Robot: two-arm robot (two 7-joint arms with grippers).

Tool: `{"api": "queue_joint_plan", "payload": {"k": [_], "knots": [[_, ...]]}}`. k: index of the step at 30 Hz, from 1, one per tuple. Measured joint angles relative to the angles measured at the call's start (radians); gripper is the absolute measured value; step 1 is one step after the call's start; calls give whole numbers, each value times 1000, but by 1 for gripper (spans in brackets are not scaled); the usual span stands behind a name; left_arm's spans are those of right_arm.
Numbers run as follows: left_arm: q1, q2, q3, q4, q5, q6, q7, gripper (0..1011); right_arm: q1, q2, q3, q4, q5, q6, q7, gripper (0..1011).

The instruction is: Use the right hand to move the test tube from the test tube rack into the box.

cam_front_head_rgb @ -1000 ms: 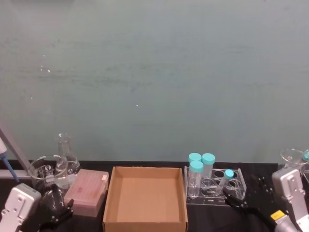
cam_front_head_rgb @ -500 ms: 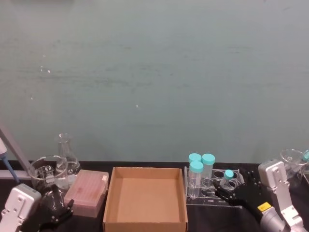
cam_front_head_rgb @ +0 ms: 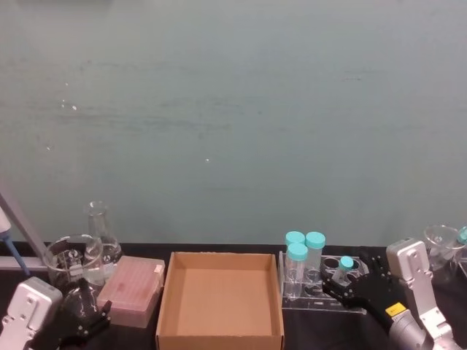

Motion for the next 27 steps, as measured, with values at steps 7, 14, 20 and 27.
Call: {"api": "queue_joint_plan", "payload": {"k": [7,14,20,27], "knots": [[0,0,0,0,0,0,0,1000,-2,2,-1,-3,1,2,0,903],[0,0,0,0,0,0,0,1000,-3,3,-1,-6,3,3,0,690],[0,0,0,0,0,0,0,1000,-3,4,-2,-6,4,3,0,484],[0,0,0,0,0,0,0,1000,-4,4,-2,-7,5,4,0,270]]}}
